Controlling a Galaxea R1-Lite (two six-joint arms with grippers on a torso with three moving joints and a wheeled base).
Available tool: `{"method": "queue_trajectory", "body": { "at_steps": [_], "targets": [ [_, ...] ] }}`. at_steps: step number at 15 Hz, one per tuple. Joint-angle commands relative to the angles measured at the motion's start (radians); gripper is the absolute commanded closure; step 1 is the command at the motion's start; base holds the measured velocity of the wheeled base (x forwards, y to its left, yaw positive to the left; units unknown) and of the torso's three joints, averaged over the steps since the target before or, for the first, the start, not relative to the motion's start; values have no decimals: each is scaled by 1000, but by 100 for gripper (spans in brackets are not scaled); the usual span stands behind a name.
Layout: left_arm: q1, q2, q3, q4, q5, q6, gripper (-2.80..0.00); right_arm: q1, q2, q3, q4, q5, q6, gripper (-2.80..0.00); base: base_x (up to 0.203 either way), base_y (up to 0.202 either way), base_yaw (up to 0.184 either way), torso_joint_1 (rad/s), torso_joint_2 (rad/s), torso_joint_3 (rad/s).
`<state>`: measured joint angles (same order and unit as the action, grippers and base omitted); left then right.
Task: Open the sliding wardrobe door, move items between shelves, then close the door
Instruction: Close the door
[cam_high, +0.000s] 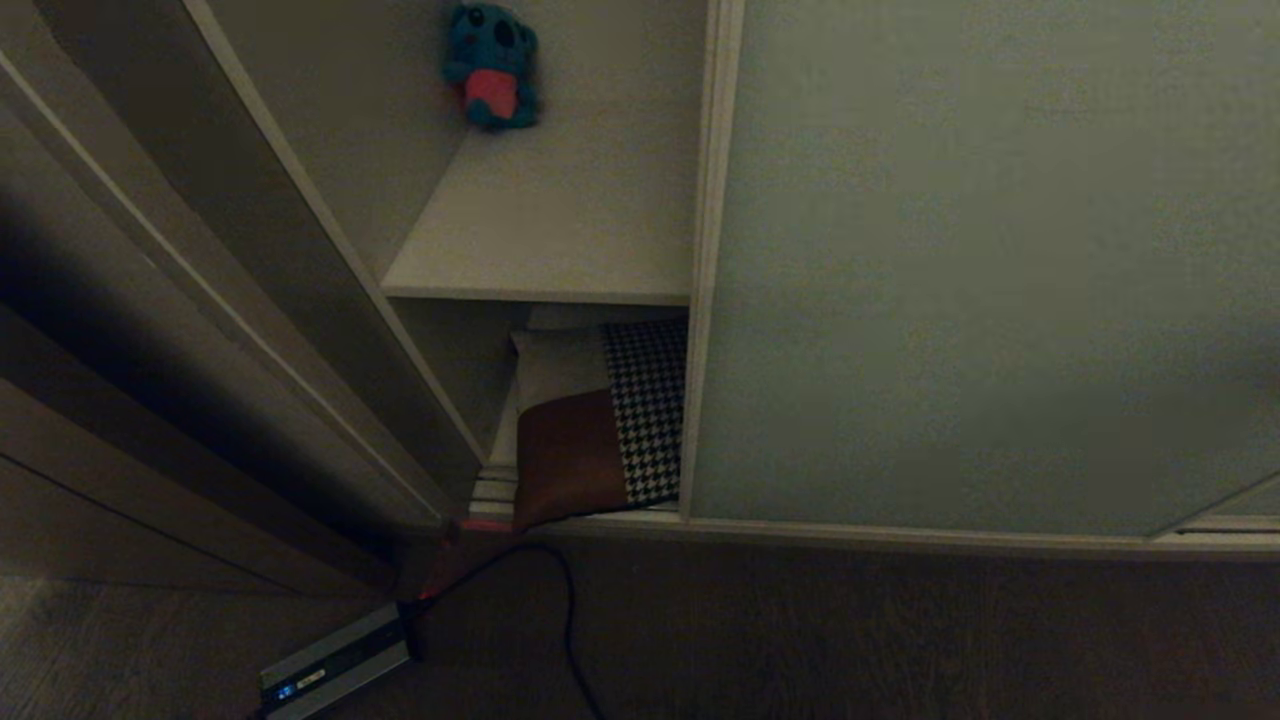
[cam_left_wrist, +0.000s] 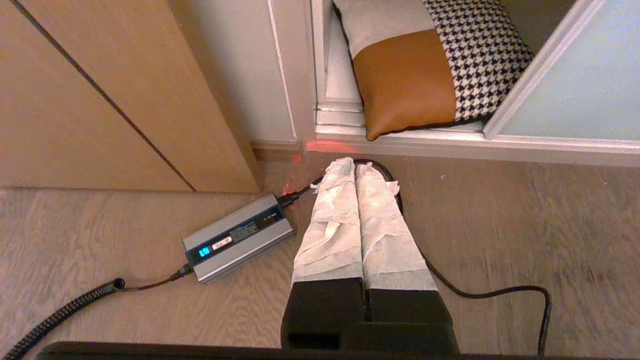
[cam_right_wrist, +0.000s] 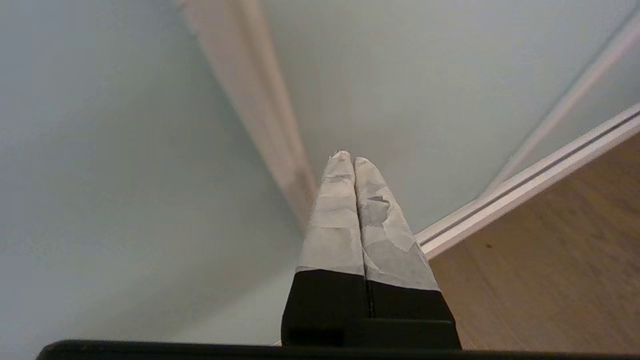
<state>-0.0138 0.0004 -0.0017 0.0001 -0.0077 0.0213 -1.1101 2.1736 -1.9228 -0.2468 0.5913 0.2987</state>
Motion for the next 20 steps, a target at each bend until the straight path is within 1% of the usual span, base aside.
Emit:
{"method": "queue_trajectory", "body": {
  "at_steps": [1,9,12,16,20],
  "targets": [
    [0,0,0,0,0,0,0,11,1,1,-2,5,2,0,0,0,0,0,0,0],
    [0,0,0,0,0,0,0,38,-12,8,-3,6,5,0,0,0,0,0,0,0],
    [0,0,0,0,0,0,0,56,-52,41,-2,5,12,0,0,0,0,0,0,0],
    [0,0,0,0,0,0,0,73,-138,138,-2,10,13,0,0,0,0,0,0,0],
    [0,0,0,0,0,0,0,95,-252,293,-3,63,10,0,0,0,0,0,0,0]
  ]
}}
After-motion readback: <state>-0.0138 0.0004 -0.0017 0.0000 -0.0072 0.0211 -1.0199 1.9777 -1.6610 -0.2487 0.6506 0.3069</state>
